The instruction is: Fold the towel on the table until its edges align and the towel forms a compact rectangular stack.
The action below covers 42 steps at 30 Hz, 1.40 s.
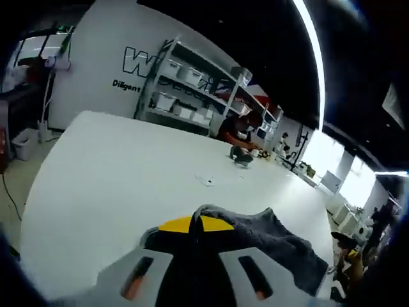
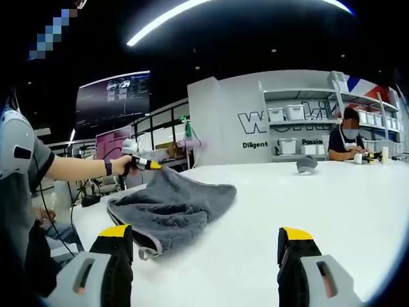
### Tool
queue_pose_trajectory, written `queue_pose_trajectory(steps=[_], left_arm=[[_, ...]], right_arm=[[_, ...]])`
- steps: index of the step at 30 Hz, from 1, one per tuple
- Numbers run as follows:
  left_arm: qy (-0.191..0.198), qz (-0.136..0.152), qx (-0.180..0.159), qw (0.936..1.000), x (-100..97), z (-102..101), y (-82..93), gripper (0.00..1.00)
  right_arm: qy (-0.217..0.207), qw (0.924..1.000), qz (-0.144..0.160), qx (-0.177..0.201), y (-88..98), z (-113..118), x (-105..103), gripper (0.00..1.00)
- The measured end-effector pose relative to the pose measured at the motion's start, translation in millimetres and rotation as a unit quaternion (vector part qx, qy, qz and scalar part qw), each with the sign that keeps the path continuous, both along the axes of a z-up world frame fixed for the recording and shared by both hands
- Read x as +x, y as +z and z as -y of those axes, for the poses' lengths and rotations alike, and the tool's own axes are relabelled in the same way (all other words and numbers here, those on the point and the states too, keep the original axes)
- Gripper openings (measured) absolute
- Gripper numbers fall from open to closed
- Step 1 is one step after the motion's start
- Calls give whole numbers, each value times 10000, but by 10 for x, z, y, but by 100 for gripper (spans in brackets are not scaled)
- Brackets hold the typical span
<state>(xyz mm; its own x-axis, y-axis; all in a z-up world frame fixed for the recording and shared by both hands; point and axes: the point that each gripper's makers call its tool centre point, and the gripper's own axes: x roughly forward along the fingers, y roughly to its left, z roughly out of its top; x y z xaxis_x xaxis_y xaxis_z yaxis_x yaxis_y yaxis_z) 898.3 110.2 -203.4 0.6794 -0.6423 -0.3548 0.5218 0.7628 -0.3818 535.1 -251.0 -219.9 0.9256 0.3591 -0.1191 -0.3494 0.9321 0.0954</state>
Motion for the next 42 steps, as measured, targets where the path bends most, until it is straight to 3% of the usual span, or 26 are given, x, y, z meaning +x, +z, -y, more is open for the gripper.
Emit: queue_pose_trajectory(steps=[2, 4, 7, 12, 16, 20, 22, 24, 27, 30, 33, 37, 40, 42], left_arm=[[286, -204, 333, 9988, 77, -138, -166, 4], [310, -374, 793, 9957, 83, -185, -366, 4], [262, -334, 1428, 9888, 113, -181, -586, 4], [241, -196, 2078, 9777, 166, -104, -793, 5], [232, -163, 2072, 9779, 221, -51, -796, 5], [220, 367, 1832, 9821, 278, 33, -520, 4], [267, 462, 1820, 9818, 291, 21, -446, 4], [292, 355, 1953, 9797, 242, 45, -513, 4], [162, 252, 2467, 9686, 208, 24, -733, 4], [197, 130, 2434, 9696, 192, 52, -864, 5], [349, 42, 2257, 9736, 192, 45, -847, 5], [293, 221, 2519, 9670, 132, -6, -774, 15], [359, 235, 2086, 9771, 110, 3, -655, 16], [473, 293, 2082, 9765, 104, -52, -587, 20]], right_arm=[[2, 10000, 8, -1, 6, -10, 1, 98], [1, 10000, 3, 5, 6, -16, 2, 98], [-13, 10000, -27, -12, -6, -15, 4, 98], [-43, 10000, -71, -22, -18, 3, 0, 98], [-98, 9999, -108, -19, -40, 46, -5, 98], [-131, 9998, -180, -16, -91, 80, 22, 98], [-125, 9997, -199, -2, -103, 79, 46, 98], [-98, 9997, -204, -2, -103, 57, 71, 98], [-20, 9998, -179, -9, -87, -3, 101, 98], [36, 9998, -173, 7, -83, -39, 120, 98], [59, 9998, -201, 6, -95, -52, 127, 98], [75, 9997, -217, -29, -101, -58, 126, 97], [66, 9998, -212, 1, -98, -52, 128, 97], [73, 9997, -226, 1, -103, -55, 127, 97]])
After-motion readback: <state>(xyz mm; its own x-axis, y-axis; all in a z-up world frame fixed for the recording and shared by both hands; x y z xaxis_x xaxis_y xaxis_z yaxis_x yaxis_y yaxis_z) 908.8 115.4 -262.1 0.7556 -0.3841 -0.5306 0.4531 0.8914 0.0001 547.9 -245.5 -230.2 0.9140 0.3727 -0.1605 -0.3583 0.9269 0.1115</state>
